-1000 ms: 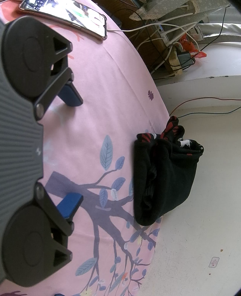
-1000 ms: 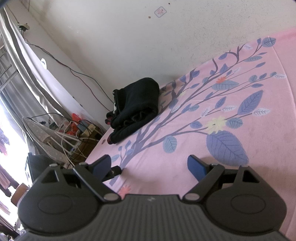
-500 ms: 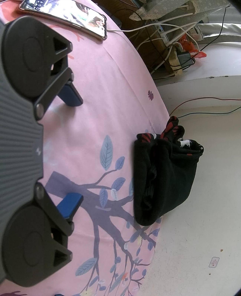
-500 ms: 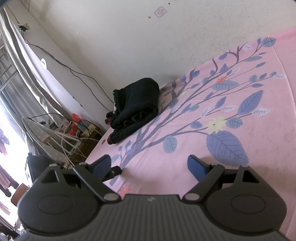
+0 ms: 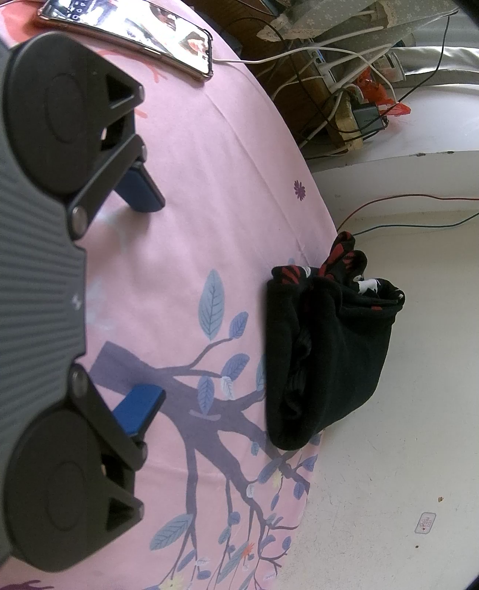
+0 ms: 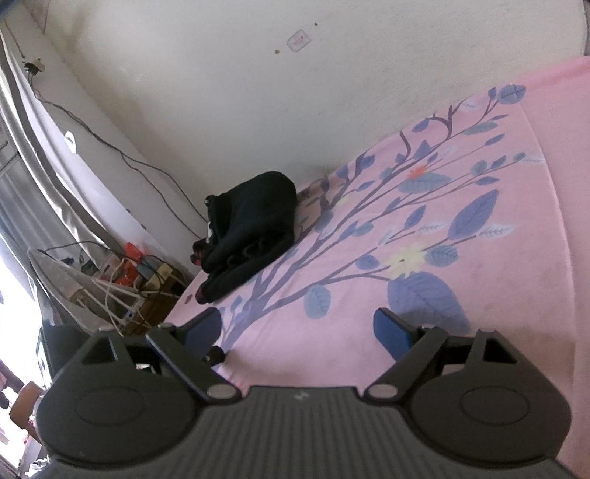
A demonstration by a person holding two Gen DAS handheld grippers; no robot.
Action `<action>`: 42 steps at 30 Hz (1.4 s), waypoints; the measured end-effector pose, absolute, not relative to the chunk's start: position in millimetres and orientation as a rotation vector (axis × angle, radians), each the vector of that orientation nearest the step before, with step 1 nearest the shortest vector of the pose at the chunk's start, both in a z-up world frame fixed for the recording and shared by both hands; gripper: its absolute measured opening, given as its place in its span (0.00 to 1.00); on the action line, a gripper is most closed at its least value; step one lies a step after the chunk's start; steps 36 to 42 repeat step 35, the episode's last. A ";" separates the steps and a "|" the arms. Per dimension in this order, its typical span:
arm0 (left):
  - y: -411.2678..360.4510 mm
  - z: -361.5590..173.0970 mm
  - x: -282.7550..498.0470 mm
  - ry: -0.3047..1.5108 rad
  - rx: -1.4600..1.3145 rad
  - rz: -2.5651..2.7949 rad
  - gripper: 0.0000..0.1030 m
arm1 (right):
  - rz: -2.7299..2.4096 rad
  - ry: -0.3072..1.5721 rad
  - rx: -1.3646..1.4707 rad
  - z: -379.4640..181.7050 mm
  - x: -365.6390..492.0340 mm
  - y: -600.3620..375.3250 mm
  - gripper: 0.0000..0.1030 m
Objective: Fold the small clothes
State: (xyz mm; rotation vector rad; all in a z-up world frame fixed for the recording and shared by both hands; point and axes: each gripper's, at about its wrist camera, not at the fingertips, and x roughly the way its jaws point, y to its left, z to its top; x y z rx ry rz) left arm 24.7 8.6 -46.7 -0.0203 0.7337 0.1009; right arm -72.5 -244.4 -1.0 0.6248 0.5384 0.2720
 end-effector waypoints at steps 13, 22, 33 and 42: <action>8.8 -46.7 27.5 0.748 -0.020 0.104 1.00 | 0.274 0.536 0.615 -2.0 -71.9 -244.0 0.79; 2.6 -40.9 -3.0 0.668 -0.008 -0.010 1.00 | 0.332 0.539 0.540 1.1 -72.7 -231.3 0.79; -3.5 -42.6 -2.6 0.658 0.050 0.076 1.00 | 0.317 0.545 0.570 -1.1 -72.3 -236.2 0.79; -2.8 -43.8 -0.8 0.672 0.045 0.065 1.00 | 0.318 0.545 0.566 -0.9 -72.1 -235.9 0.79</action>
